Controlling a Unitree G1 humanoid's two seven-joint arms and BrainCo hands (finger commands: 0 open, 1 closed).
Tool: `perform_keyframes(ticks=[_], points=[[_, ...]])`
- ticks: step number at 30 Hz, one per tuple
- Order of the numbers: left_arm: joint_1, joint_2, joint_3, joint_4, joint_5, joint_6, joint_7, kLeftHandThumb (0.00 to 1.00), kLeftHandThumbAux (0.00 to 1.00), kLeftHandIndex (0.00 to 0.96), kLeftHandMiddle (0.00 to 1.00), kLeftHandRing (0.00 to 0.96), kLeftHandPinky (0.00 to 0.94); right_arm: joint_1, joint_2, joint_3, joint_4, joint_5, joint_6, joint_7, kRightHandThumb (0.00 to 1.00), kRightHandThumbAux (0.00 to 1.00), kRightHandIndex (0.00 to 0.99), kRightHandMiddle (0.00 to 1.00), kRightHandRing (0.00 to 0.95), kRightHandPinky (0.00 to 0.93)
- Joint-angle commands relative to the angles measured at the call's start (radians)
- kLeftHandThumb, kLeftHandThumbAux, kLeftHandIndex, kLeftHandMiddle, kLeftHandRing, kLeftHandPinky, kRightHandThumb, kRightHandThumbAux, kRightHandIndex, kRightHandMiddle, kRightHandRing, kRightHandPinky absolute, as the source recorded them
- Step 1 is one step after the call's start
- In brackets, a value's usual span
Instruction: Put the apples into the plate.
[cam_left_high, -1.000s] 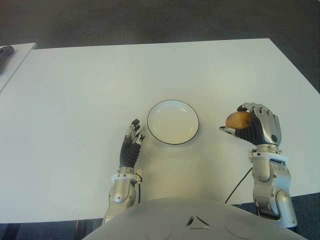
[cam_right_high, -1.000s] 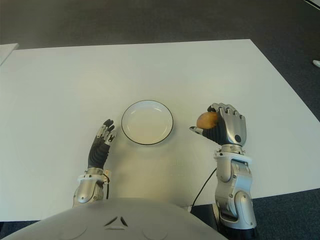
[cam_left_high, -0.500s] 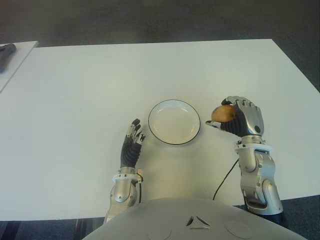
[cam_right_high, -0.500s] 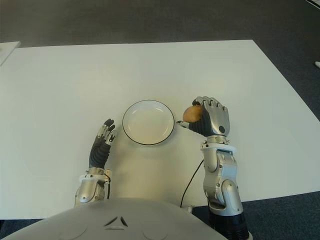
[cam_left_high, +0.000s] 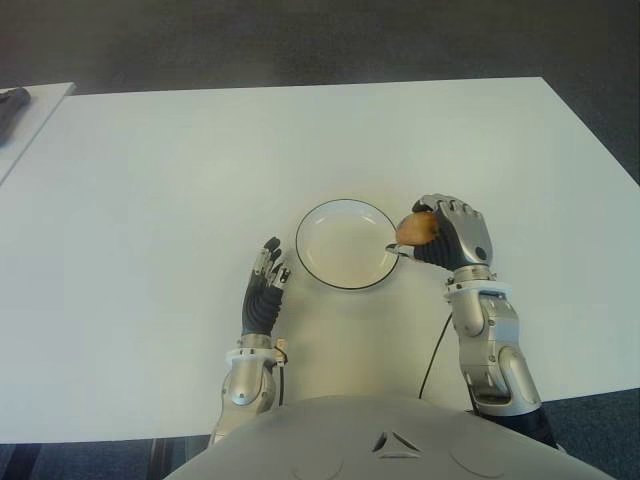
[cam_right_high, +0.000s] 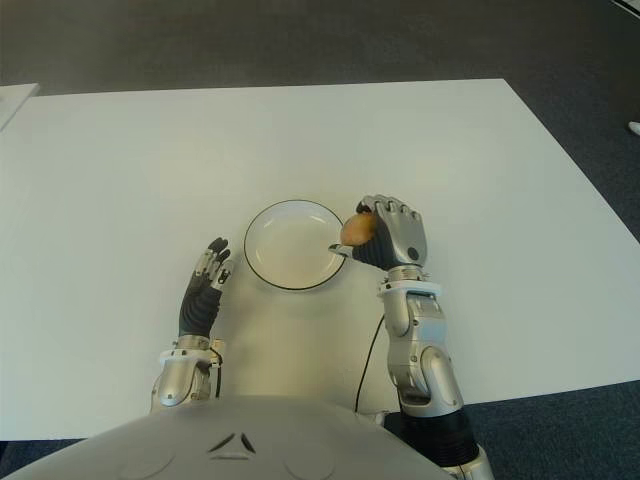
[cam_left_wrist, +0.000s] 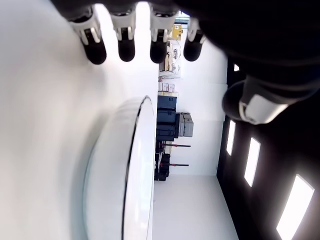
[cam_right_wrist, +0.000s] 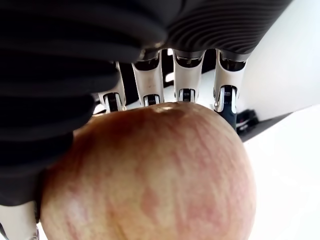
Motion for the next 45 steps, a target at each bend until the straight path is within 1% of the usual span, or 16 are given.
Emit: perform_keyframes(ticks=[1, 5, 11, 17, 23, 25, 28, 32, 45], points=[[0.013, -0.041, -0.033, 0.017, 0.011, 0.018, 0.021, 0.0, 0.401, 0.0, 0.0, 0.0, 0.0, -0.035, 0.002, 0.026, 0.03, 0.01, -0.019, -0.001, 0.723, 0.71, 0.438, 0.939, 0.899, 0.892], [0.012, -0.051, -0.039, 0.024, 0.015, 0.013, 0.038, 0.0, 0.4, 0.0, 0.0, 0.0, 0.0, -0.061, -0.003, 0.041, 0.069, 0.031, -0.036, 0.001, 0.722, 0.71, 0.438, 0.948, 0.9, 0.892], [0.011, -0.058, -0.051, 0.042, 0.017, -0.01, 0.059, 0.0, 0.401, 0.0, 0.0, 0.0, 0.0, -0.093, -0.017, 0.069, 0.114, 0.036, -0.06, -0.003, 0.721, 0.711, 0.438, 0.955, 0.9, 0.89], [0.013, -0.057, -0.065, 0.058, 0.027, -0.032, 0.071, 0.0, 0.416, 0.0, 0.0, 0.0, 0.0, -0.13, -0.029, 0.098, 0.161, 0.028, -0.083, -0.022, 0.72, 0.711, 0.438, 0.955, 0.898, 0.884], [0.01, -0.063, -0.072, 0.075, 0.042, -0.037, 0.09, 0.0, 0.425, 0.0, 0.0, 0.0, 0.0, -0.177, -0.032, 0.133, 0.249, 0.025, -0.113, -0.059, 0.721, 0.711, 0.438, 0.956, 0.899, 0.884], [0.009, -0.064, -0.075, 0.081, 0.048, -0.039, 0.096, 0.0, 0.426, 0.0, 0.0, 0.0, 0.0, -0.181, -0.034, 0.139, 0.261, 0.027, -0.117, -0.07, 0.721, 0.711, 0.438, 0.956, 0.898, 0.884], [0.008, -0.066, -0.076, 0.094, 0.055, -0.047, 0.107, 0.0, 0.444, 0.0, 0.0, 0.0, 0.0, -0.194, -0.022, 0.16, 0.287, 0.019, -0.117, -0.088, 0.721, 0.711, 0.438, 0.954, 0.898, 0.883], [0.005, -0.085, -0.079, 0.112, 0.04, -0.062, 0.122, 0.0, 0.459, 0.0, 0.0, 0.0, 0.0, -0.212, -0.009, 0.186, 0.316, 0.008, -0.11, -0.101, 0.72, 0.712, 0.438, 0.951, 0.899, 0.879], [0.002, -0.093, -0.113, 0.113, 0.056, -0.038, 0.156, 0.0, 0.461, 0.0, 0.0, 0.0, 0.0, -0.244, -0.007, 0.215, 0.364, 0.034, -0.111, -0.088, 0.718, 0.714, 0.438, 0.955, 0.896, 0.88]])
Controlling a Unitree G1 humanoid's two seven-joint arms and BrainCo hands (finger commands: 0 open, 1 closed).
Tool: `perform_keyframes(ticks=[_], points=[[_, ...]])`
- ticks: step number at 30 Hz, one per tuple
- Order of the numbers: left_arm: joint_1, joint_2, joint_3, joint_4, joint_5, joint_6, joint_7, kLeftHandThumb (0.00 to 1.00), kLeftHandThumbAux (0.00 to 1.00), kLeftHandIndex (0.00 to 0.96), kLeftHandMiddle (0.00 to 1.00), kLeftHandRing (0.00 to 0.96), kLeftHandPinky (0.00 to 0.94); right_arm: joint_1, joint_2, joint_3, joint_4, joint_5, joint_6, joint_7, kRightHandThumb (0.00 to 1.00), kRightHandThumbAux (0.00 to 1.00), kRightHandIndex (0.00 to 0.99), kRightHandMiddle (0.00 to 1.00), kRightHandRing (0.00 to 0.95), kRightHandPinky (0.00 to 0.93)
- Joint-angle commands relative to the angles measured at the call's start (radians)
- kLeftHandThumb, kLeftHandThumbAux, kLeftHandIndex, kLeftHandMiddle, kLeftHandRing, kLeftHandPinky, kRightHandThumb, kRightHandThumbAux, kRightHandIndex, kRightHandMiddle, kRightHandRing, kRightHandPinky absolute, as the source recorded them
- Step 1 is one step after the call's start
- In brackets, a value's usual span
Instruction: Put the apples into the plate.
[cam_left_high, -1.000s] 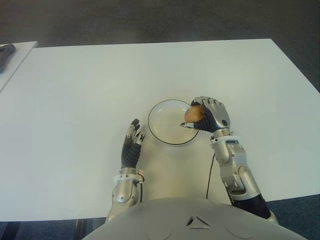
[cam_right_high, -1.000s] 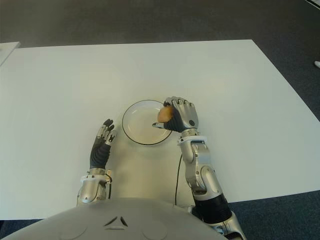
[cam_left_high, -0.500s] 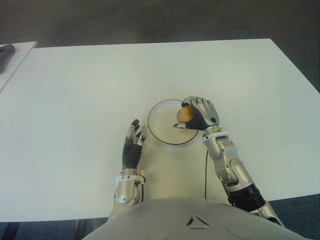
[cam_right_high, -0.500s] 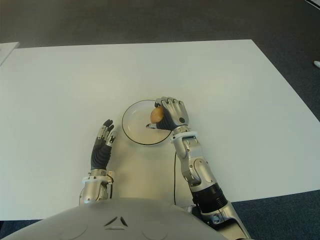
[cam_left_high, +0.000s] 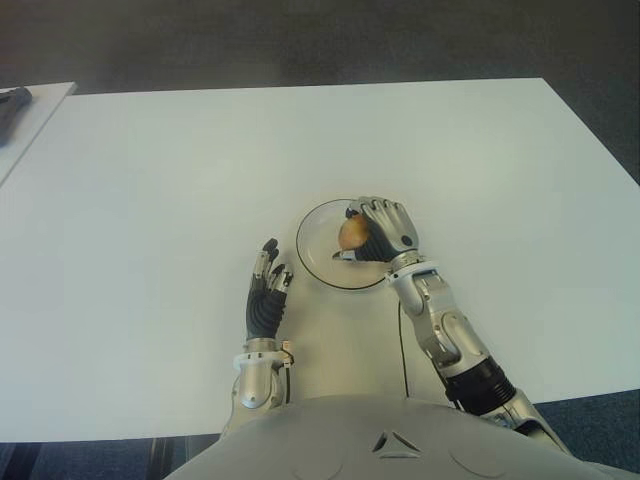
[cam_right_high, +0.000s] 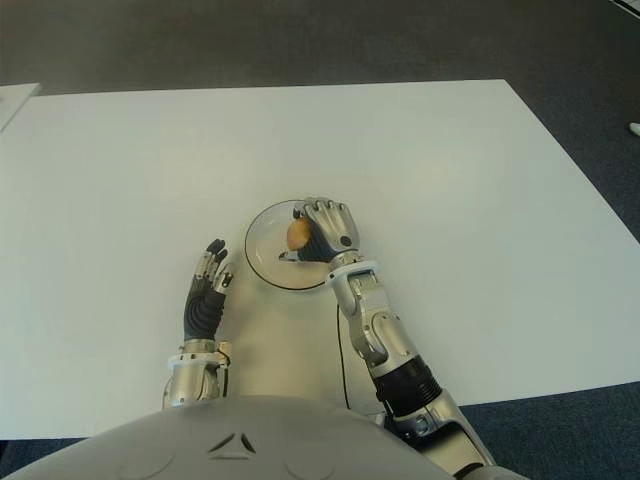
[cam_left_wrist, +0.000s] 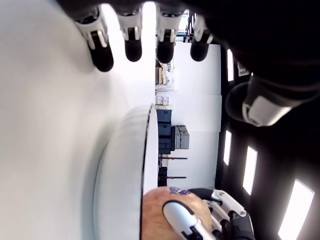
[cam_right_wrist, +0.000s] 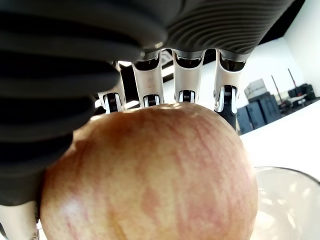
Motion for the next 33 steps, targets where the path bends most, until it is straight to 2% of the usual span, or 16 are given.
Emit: perform_keyframes(ticks=[1, 7, 12, 14, 18, 19, 22, 23, 26, 29, 33], points=[[0.015, -0.094, -0.071, 0.018, 0.009, 0.045, 0.024, 0.0, 0.458, 0.0, 0.0, 0.0, 0.0, -0.016, 0.0, 0.011, 0.026, 0.016, -0.009, -0.001, 0.718, 0.714, 0.438, 0.955, 0.895, 0.878], [0.018, -0.098, -0.074, 0.026, 0.02, 0.044, 0.044, 0.0, 0.451, 0.0, 0.0, 0.0, 0.0, -0.015, -0.009, 0.023, 0.043, 0.022, -0.019, -0.004, 0.718, 0.714, 0.438, 0.948, 0.889, 0.859], [0.016, -0.097, -0.073, 0.032, 0.028, 0.043, 0.058, 0.0, 0.456, 0.0, 0.0, 0.0, 0.0, -0.013, -0.023, 0.034, 0.067, 0.015, -0.026, -0.008, 0.718, 0.715, 0.439, 0.9, 0.847, 0.78], [0.014, -0.097, -0.071, 0.037, 0.029, 0.038, 0.064, 0.0, 0.458, 0.0, 0.0, 0.0, 0.0, -0.015, -0.031, 0.038, 0.073, 0.007, -0.026, -0.01, 0.716, 0.714, 0.44, 0.831, 0.777, 0.699], [0.011, -0.097, -0.07, 0.042, 0.035, 0.046, 0.074, 0.0, 0.46, 0.0, 0.0, 0.0, 0.0, -0.021, -0.047, 0.052, 0.08, -0.023, -0.016, -0.01, 0.708, 0.714, 0.438, 0.742, 0.687, 0.597], [0.01, -0.097, -0.069, 0.042, 0.038, 0.052, 0.077, 0.0, 0.462, 0.0, 0.0, 0.0, 0.0, -0.023, -0.051, 0.057, 0.082, -0.033, -0.012, -0.009, 0.698, 0.715, 0.432, 0.658, 0.603, 0.508], [0.004, -0.092, -0.069, 0.045, 0.047, 0.068, 0.081, 0.0, 0.465, 0.0, 0.0, 0.0, 0.0, -0.022, -0.061, 0.061, 0.082, -0.046, -0.01, -0.008, 0.684, 0.717, 0.422, 0.499, 0.444, 0.356], [0.003, -0.091, -0.068, 0.045, 0.049, 0.07, 0.082, 0.0, 0.467, 0.0, 0.0, 0.0, 0.0, -0.02, -0.064, 0.06, 0.079, -0.047, -0.01, -0.008, 0.536, 0.643, 0.383, 0.431, 0.375, 0.292], [-0.003, -0.09, -0.065, 0.055, 0.053, 0.067, 0.084, 0.0, 0.469, 0.0, 0.0, 0.0, 0.0, -0.009, -0.077, 0.053, 0.049, -0.043, -0.009, 0.007, 0.347, 0.55, 0.301, 0.327, 0.27, 0.191], [-0.008, -0.09, -0.062, 0.063, 0.052, 0.062, 0.087, 0.0, 0.47, 0.0, 0.0, 0.0, 0.0, -0.006, -0.082, 0.052, 0.035, -0.043, -0.005, 0.02, 0.276, 0.515, 0.222, 0.257, 0.198, 0.12], [-0.018, -0.092, -0.059, 0.077, 0.049, 0.052, 0.094, 0.0, 0.468, 0.0, 0.0, 0.0, 0.0, -0.011, -0.086, 0.058, 0.035, -0.052, 0.006, 0.042, 0.241, 0.492, 0.147, 0.175, 0.104, 0.031]])
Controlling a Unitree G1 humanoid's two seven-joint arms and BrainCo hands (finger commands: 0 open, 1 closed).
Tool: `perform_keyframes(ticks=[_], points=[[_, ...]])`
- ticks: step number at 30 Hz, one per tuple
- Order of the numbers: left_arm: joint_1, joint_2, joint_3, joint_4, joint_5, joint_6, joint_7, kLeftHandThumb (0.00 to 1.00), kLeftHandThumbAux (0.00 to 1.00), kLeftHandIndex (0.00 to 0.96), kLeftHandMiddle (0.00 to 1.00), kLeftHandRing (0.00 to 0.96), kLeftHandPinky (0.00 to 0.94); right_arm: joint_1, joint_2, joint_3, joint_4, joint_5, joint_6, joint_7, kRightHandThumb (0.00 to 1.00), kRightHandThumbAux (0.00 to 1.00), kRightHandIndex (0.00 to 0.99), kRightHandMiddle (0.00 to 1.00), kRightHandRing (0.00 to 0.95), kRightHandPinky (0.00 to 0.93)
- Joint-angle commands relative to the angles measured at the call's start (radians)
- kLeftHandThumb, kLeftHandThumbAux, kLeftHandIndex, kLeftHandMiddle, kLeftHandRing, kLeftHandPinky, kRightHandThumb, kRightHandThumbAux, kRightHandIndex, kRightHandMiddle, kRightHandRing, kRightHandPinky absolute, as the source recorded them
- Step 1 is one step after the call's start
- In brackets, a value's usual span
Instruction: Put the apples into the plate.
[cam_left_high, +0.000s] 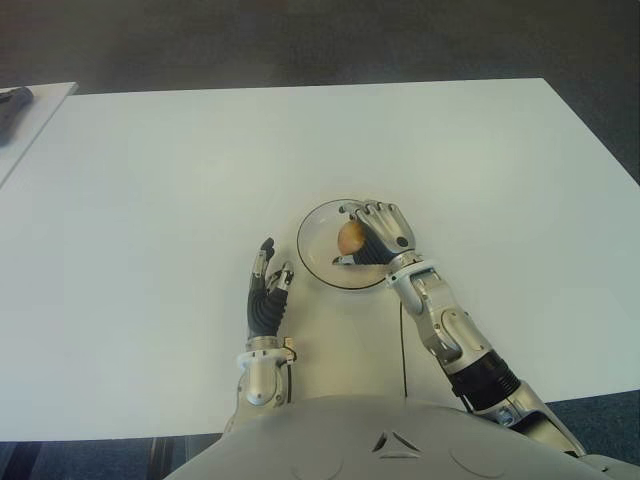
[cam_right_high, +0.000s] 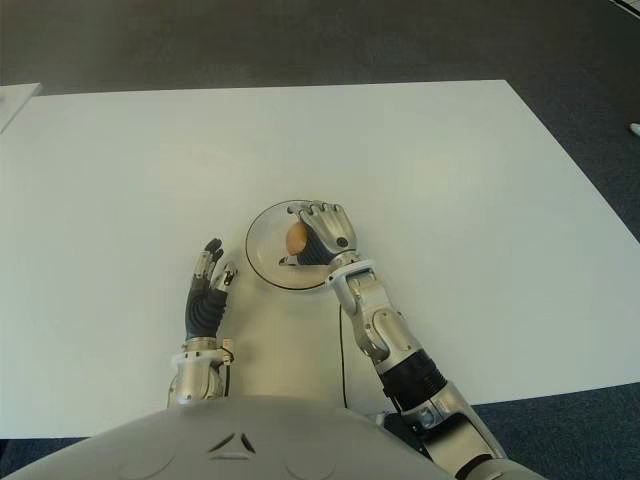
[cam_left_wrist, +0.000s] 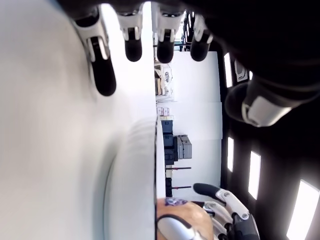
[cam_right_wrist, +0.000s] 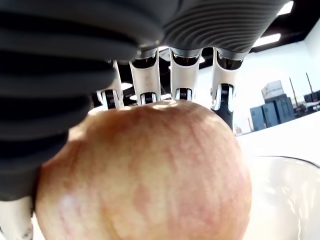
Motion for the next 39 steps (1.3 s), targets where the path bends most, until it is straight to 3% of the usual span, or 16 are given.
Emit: perform_keyframes(ticks=[1, 8, 30, 39], points=[[0.009, -0.091, -0.049, 0.046, -0.003, 0.045, 0.013, 0.0, 0.467, 0.0, 0.0, 0.0, 0.0, 0.014, -0.016, 0.01, -0.001, -0.018, 0.023, 0.048, 0.233, 0.485, 0.131, 0.154, 0.078, 0.02], [0.002, -0.092, -0.048, 0.061, -0.001, 0.033, 0.022, 0.0, 0.46, 0.0, 0.0, 0.0, 0.0, 0.006, -0.032, 0.015, -0.016, -0.04, 0.027, 0.092, 0.194, 0.434, 0.073, 0.078, 0.005, 0.001], [-0.011, -0.096, -0.045, 0.09, -0.009, 0.02, 0.038, 0.0, 0.438, 0.0, 0.0, 0.0, 0.0, 0.03, -0.064, -0.016, -0.173, -0.054, 0.09, 0.316, 0.151, 0.303, 0.002, 0.001, 0.0, 0.0], [-0.011, -0.093, -0.046, 0.096, -0.012, 0.014, 0.033, 0.0, 0.438, 0.0, 0.0, 0.0, 0.0, 0.038, -0.082, -0.063, -0.228, -0.048, 0.111, 0.357, 0.143, 0.226, 0.0, 0.0, 0.0, 0.0]])
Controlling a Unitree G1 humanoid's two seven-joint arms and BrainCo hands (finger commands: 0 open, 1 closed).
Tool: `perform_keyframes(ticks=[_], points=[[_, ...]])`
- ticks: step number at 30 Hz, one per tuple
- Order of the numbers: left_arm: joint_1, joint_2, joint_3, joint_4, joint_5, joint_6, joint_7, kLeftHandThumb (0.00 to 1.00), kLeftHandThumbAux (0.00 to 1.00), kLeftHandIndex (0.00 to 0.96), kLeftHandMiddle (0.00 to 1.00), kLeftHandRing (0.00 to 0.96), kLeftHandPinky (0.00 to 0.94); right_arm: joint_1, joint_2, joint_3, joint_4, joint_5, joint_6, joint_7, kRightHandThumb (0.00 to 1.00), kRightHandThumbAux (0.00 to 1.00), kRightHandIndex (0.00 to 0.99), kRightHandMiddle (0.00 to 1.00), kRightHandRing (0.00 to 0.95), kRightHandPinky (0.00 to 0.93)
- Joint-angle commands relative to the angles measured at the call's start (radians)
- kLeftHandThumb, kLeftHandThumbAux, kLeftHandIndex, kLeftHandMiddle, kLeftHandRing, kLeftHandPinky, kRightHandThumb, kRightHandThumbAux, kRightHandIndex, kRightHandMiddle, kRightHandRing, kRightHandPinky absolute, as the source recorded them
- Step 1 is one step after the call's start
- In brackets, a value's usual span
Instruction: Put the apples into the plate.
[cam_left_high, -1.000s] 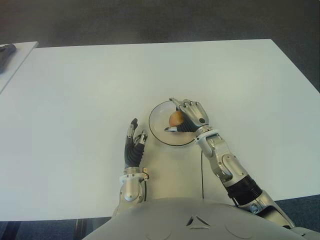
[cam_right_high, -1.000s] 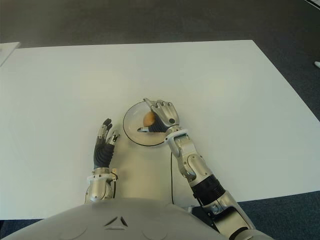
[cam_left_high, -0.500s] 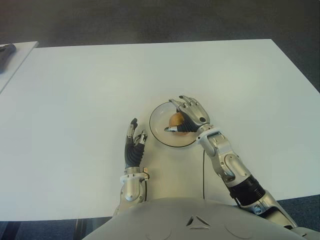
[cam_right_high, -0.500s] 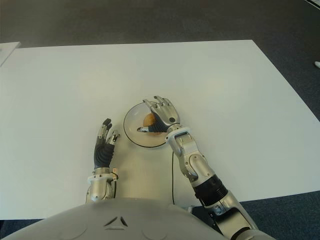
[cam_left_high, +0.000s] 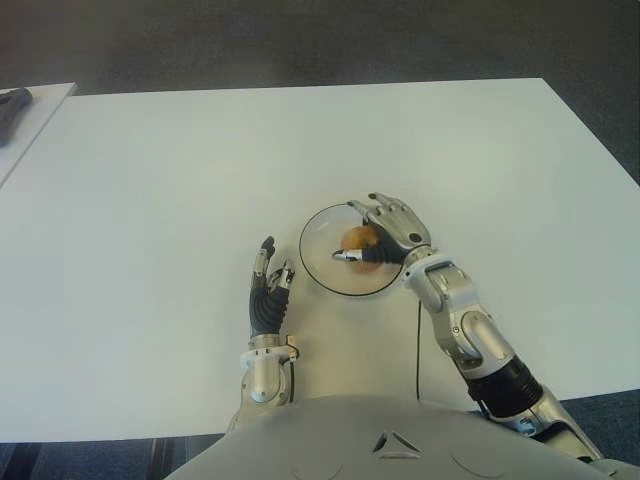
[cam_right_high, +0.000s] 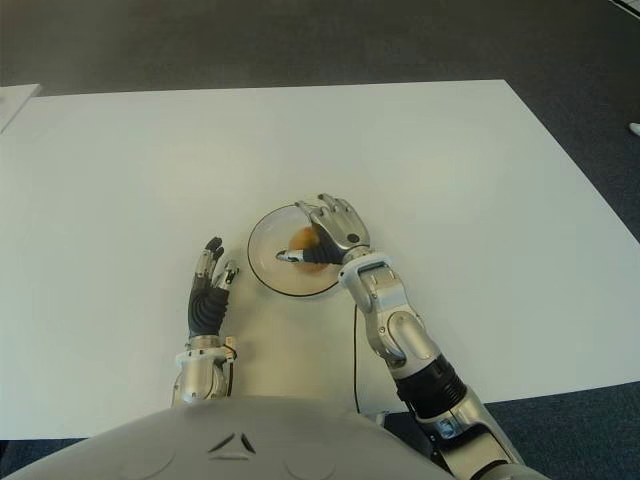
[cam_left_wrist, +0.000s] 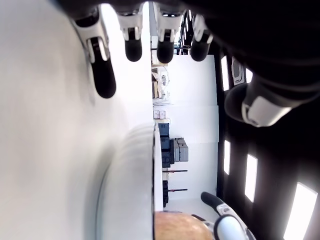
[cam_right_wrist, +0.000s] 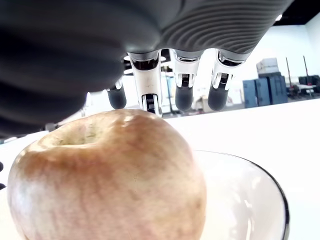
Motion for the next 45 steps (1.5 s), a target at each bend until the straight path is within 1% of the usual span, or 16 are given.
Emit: perform_keyframes(ticks=[1, 5, 10, 18, 26, 29, 31, 34, 37, 40, 41, 42, 43, 44, 45], points=[[0.01, -0.088, -0.038, 0.046, -0.011, 0.049, 0.003, 0.0, 0.438, 0.0, 0.0, 0.0, 0.0, 0.016, -0.013, -0.027, -0.024, -0.001, 0.014, 0.021, 0.143, 0.222, 0.0, 0.0, 0.0, 0.0], [0.012, -0.092, -0.041, 0.049, -0.011, 0.047, 0.006, 0.0, 0.438, 0.0, 0.0, 0.0, 0.0, 0.037, -0.018, -0.068, -0.058, 0.014, 0.025, 0.016, 0.15, 0.205, 0.0, 0.0, 0.0, 0.0], [0.009, -0.086, -0.043, 0.056, -0.01, 0.03, 0.0, 0.0, 0.434, 0.0, 0.0, 0.0, 0.0, 0.051, -0.024, -0.1, -0.086, 0.011, 0.039, 0.034, 0.156, 0.205, 0.0, 0.0, 0.0, 0.0], [0.006, -0.07, -0.046, 0.062, -0.007, 0.008, -0.012, 0.0, 0.429, 0.0, 0.0, 0.0, 0.0, 0.071, -0.022, -0.123, -0.109, -0.006, 0.059, 0.056, 0.158, 0.235, 0.0, 0.0, 0.0, 0.0], [0.006, -0.064, -0.045, 0.062, -0.013, 0.011, -0.02, 0.0, 0.439, 0.0, 0.0, 0.0, 0.0, 0.1, -0.016, -0.144, -0.13, 0.001, 0.074, 0.061, 0.155, 0.253, 0.0, 0.0, 0.0, 0.0], [0.007, -0.06, -0.046, 0.06, -0.015, 0.017, -0.027, 0.0, 0.443, 0.0, 0.0, 0.0, 0.0, 0.112, -0.028, -0.169, -0.135, 0.014, 0.073, 0.058, 0.151, 0.257, 0.0, 0.0, 0.0, 0.0], [0.008, -0.061, -0.043, 0.058, -0.02, 0.026, -0.03, 0.0, 0.443, 0.0, 0.0, 0.0, 0.0, 0.127, -0.052, -0.201, -0.148, 0.031, 0.066, 0.062, 0.148, 0.258, 0.0, 0.0, 0.0, 0.0], [0.008, -0.061, -0.039, 0.056, -0.025, 0.033, -0.035, 0.0, 0.442, 0.0, 0.0, 0.0, 0.0, 0.145, -0.073, -0.232, -0.163, 0.05, 0.055, 0.067, 0.144, 0.256, 0.0, 0.0, 0.0, 0.0], [0.006, -0.061, -0.033, 0.058, -0.029, 0.042, -0.038, 0.0, 0.435, 0.0, 0.0, 0.0, 0.0, 0.176, -0.096, -0.277, -0.172, 0.082, 0.048, 0.062, 0.135, 0.252, 0.0, 0.0, 0.0, 0.0], [0.006, -0.057, -0.031, 0.058, -0.034, 0.042, -0.043, 0.0, 0.432, 0.0, 0.0, 0.0, 0.0, 0.195, -0.088, -0.303, -0.17, 0.112, 0.05, 0.043, 0.125, 0.253, 0.0, 0.0, 0.0, 0.0], [0.006, -0.056, -0.03, 0.059, -0.038, 0.041, -0.044, 0.0, 0.432, 0.0, 0.0, 0.0, 0.0, 0.211, -0.071, -0.324, -0.17, 0.15, 0.049, 0.025, 0.123, 0.254, 0.0, 0.0, 0.0, 0.0], [0.006, -0.057, -0.027, 0.059, -0.043, 0.04, -0.046, 0.0, 0.432, 0.0, 0.0, 0.0, 0.0, 0.239, -0.032, -0.363, -0.171, 0.233, 0.041, -0.001, 0.12, 0.262, 0.0, 0.0, 0.0, 0.0], [0.006, -0.057, -0.026, 0.06, -0.046, 0.039, -0.047, 0.0, 0.431, 0.0, 0.0, 0.0, 0.0, 0.257, -0.007, -0.39, -0.172, 0.294, 0.033, -0.02, 0.123, 0.279, 0.0, 0.0, 0.0, 0.013], [0.007, -0.057, -0.025, 0.058, -0.049, 0.039, -0.048, 0.0, 0.43, 0.0, 0.0, 0.0, 0.0, 0.27, 0.009, -0.406, -0.173, 0.334, 0.028, -0.032, 0.124, 0.285, 0.0, 0.0, 0.0, 0.018], [0.009, -0.057, -0.023, 0.054, -0.052, 0.039, -0.05, 0.0, 0.429, 0.0, 0.0, 0.0, 0.0, 0.29, 0.032, -0.431, -0.171, 0.399, 0.011, -0.046, 0.126, 0.294, 0.0, 0.0, 0.0, 0.025]])
